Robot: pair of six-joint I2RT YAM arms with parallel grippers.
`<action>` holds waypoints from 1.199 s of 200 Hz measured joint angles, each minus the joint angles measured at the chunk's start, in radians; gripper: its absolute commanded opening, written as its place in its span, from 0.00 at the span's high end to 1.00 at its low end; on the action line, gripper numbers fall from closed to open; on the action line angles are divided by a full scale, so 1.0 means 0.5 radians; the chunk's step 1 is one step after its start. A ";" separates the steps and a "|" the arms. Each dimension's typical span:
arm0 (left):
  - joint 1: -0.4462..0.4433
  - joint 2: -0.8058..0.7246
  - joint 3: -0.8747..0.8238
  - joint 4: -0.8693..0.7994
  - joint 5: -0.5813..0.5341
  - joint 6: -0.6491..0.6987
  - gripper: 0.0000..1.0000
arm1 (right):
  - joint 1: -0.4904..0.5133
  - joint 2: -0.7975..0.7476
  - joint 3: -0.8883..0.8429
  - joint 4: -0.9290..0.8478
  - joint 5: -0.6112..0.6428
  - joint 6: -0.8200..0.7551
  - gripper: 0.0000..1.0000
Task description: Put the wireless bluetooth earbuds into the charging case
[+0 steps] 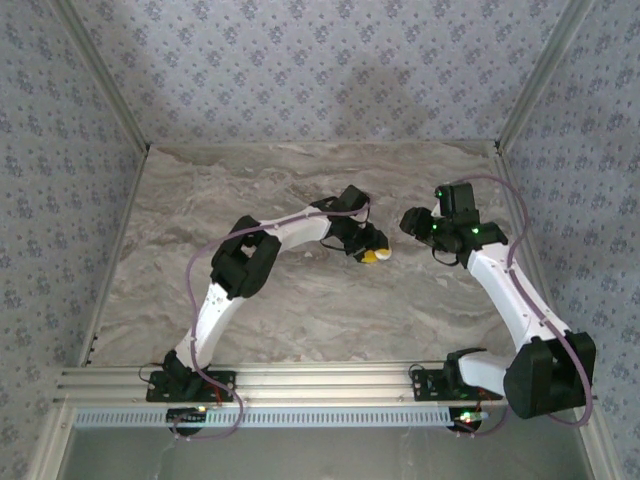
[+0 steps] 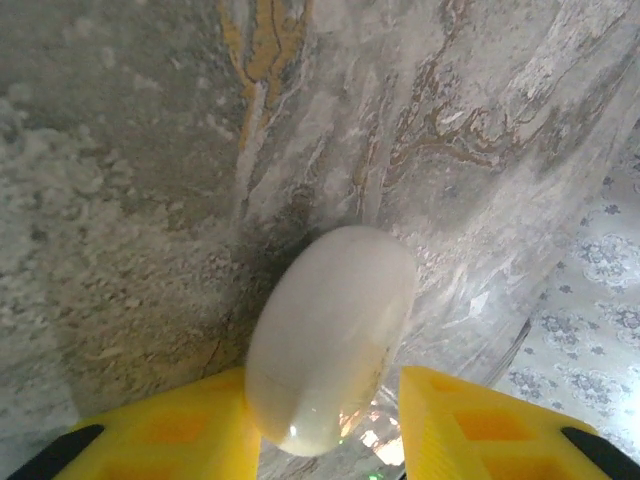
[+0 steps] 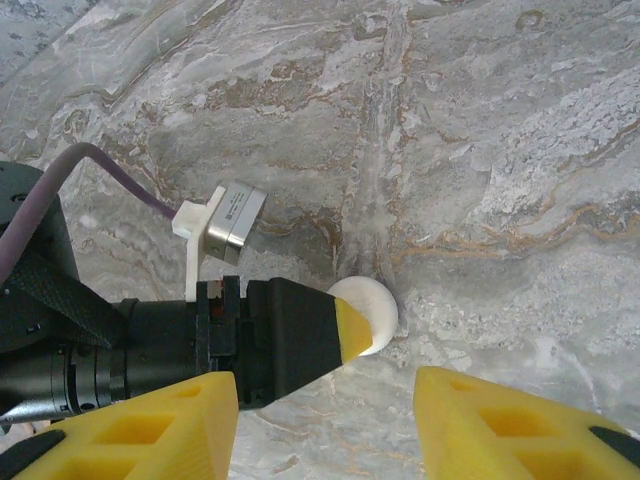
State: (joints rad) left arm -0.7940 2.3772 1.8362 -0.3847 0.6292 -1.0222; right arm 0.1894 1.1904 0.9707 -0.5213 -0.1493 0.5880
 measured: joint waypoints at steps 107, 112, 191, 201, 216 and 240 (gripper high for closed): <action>0.120 -0.511 0.074 -0.714 -0.435 0.603 0.51 | 0.207 0.066 0.113 -0.004 0.011 0.037 0.48; 0.139 -0.605 0.027 -0.742 -0.465 0.636 0.51 | 0.230 0.081 0.125 -0.001 0.010 0.037 0.48; 0.619 -1.369 -0.783 -1.096 -0.901 1.006 0.51 | 0.499 0.256 0.200 0.065 0.011 0.038 0.47; 0.661 -1.369 -0.827 -1.156 -0.977 1.046 0.51 | 0.517 0.285 0.210 0.068 0.010 0.038 0.47; 0.695 -1.369 -0.858 -1.226 -1.072 1.099 0.51 | 0.541 0.336 0.234 0.070 0.011 0.038 0.47; 0.744 -1.369 -0.892 -1.285 -1.149 1.219 0.51 | 0.584 0.385 0.261 0.070 0.010 0.037 0.47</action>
State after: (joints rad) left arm -0.4221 1.6928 1.3903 -1.0271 0.0547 -0.4126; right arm 0.4816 1.3830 1.1011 -0.4862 -0.1444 0.6067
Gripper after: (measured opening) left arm 0.493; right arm 0.532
